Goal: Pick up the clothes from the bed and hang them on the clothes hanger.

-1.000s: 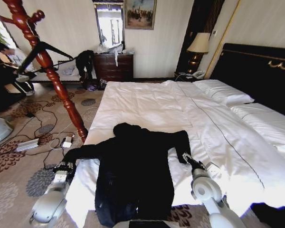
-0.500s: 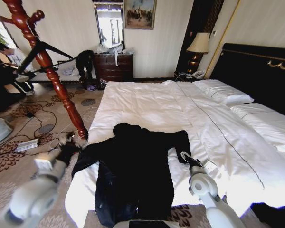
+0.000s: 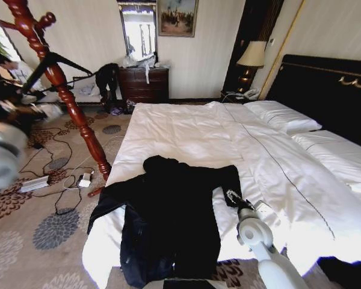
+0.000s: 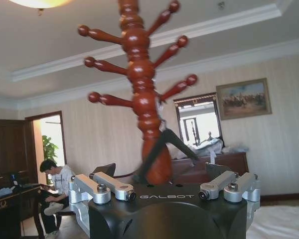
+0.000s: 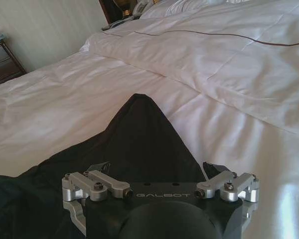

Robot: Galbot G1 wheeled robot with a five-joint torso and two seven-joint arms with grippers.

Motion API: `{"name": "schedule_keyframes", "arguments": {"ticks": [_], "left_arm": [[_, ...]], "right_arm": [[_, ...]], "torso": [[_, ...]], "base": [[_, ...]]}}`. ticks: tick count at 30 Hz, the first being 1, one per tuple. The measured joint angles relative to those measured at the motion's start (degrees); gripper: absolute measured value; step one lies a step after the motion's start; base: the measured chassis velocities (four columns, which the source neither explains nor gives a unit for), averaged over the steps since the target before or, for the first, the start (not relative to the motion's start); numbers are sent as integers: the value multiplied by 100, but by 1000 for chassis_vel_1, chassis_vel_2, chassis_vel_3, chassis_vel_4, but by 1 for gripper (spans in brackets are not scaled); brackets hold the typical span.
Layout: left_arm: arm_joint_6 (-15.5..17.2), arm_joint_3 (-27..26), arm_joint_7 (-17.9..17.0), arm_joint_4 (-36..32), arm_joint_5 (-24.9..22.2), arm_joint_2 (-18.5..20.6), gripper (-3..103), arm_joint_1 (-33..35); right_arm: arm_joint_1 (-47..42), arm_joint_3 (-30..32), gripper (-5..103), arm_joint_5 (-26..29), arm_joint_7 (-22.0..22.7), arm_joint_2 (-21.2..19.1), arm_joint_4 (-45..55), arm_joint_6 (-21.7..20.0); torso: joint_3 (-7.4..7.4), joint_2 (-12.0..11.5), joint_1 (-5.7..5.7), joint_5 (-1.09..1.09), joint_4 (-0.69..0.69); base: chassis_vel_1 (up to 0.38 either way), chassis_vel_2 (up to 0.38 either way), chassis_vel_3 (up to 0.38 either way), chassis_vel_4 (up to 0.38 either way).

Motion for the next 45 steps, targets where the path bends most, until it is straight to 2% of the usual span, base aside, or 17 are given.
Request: {"name": "schedule_keyframes", "arguments": {"ticks": [8,13,17,18,20,22,25,27,28,29,31,33,36,38,40,42,45], "left_arm": [[-317,433,981,1871,-698,1004,100,-846],[-333,404,1186,2094,-934,1228,100,-639],[-307,205,1023,1297,-1049,757,100,-315],[-323,167,890,1010,-950,520,100,-176],[-551,338,507,599,-219,-233,100,78],[-595,417,452,576,-103,-352,100,86],[-958,1789,104,733,752,-1505,100,-496],[-985,2024,83,821,816,-1676,100,-699],[-1022,2552,23,1082,866,-2045,100,-1315],[-1026,2832,-3,1264,866,-2206,100,-1705],[-1015,3037,-27,1409,861,-2287,100,-2030],[-862,3522,-59,1667,799,-2271,100,-2955],[-281,4066,-144,1772,472,-1963,100,-4062],[-98,4175,-175,1794,412,-1898,100,-4277],[541,4582,-223,1980,230,-1678,100,-5167],[699,4703,-217,2085,210,-1632,100,-5451],[1081,5311,-29,2898,158,-1562,100,-6532]], "right_arm": [[66,-71,100,53,6,-69,-25,-14],[38,-80,100,45,14,-21,-21,-18],[4,-63,100,30,16,47,6,-20],[-9,-59,100,13,16,60,7,-20],[-30,-59,100,-31,16,81,-15,-20],[-30,-62,100,-35,14,87,-23,-20],[-34,-81,100,-94,8,166,-136,-20],[-38,-82,100,-106,7,173,-151,-20],[-64,-83,100,-131,6,194,-179,-20],[-91,-82,100,-139,6,198,-186,-20],[-112,-71,100,-144,5,195,-186,-20],[-162,-15,100,-149,5,175,-175,-15],[-178,63,100,-149,4,183,-163,-4],[-177,68,100,-149,4,189,-160,-2],[-179,65,100,-148,4,204,-141,0],[-175,55,100,-148,4,204,-140,0],[-107,5,100,-149,4,205,-165,1]], "torso": [[0,0,0,-2,1],[-1,0,-1,3,1],[-1,0,-1,3,-4],[-1,0,-1,6,-6],[-1,0,-1,4,-3],[-1,0,-1,1,-1],[0,0,-2,-5,4],[0,0,-1,-9,2],[1,0,0,1,-9],[1,-1,1,6,-9],[1,-1,1,4,-10],[2,-1,2,3,-8],[-1,0,-1,4,3],[-1,0,-1,4,2],[0,0,-1,2,-1],[0,0,-1,1,-1],[-2,1,-2,4,0]], "base": [[0,0,0,0],[0,0,0,0],[0,0,0,0],[0,0,0,0],[0,0,0,0],[0,0,0,0],[0,0,0,0],[0,0,0,0],[0,0,0,0],[0,0,0,0],[0,0,0,0],[0,0,0,0],[0,0,0,0],[0,0,0,0],[0,0,0,0],[0,0,0,0],[0,0,0,0]]}}
